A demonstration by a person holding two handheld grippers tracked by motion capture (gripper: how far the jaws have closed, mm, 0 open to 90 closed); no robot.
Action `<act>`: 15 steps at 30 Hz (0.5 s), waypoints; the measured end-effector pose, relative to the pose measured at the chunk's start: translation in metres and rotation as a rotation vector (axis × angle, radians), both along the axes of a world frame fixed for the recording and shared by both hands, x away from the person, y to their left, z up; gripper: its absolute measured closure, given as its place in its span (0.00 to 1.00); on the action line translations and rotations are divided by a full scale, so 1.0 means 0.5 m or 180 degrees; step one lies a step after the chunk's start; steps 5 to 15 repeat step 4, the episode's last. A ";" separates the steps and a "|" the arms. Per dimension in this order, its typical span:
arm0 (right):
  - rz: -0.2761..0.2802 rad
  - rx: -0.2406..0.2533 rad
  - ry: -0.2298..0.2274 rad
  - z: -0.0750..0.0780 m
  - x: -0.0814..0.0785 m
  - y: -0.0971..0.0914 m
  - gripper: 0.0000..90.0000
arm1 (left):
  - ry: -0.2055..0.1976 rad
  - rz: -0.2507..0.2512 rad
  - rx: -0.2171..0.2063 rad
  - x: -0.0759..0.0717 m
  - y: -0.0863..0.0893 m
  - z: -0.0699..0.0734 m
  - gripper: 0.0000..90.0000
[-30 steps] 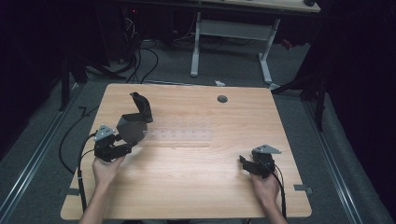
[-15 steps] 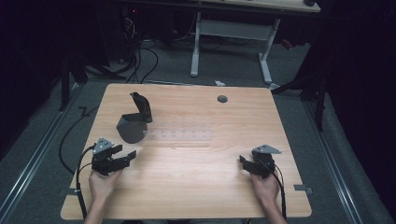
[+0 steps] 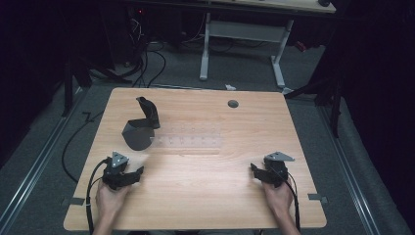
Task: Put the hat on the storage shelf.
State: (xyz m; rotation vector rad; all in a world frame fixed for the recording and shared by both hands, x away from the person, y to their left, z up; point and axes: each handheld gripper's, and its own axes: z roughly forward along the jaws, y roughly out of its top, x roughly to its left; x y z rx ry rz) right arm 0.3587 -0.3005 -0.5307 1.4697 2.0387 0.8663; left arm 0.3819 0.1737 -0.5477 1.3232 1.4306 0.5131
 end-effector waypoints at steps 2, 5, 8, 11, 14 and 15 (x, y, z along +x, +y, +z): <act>-0.0002 0.0004 0.0003 0.000 0.000 0.000 0.42 | 0.0029 -0.0003 0.0014 0.000 0.001 0.000 0.30; -0.0025 -0.0006 0.0008 0.000 0.000 0.000 0.41 | 0.0021 0.0011 0.0029 0.001 -0.001 -0.001 0.27; -0.0025 -0.0006 0.0008 0.000 0.000 0.000 0.41 | 0.0021 0.0011 0.0029 0.001 -0.001 -0.001 0.27; -0.0025 -0.0006 0.0008 0.000 0.000 0.000 0.41 | 0.0021 0.0011 0.0029 0.001 -0.001 -0.001 0.27; -0.0025 -0.0006 0.0008 0.000 0.000 0.000 0.41 | 0.0021 0.0011 0.0029 0.001 -0.001 -0.001 0.27; -0.0025 -0.0006 0.0008 0.000 0.000 0.000 0.41 | 0.0021 0.0011 0.0029 0.001 -0.001 -0.001 0.27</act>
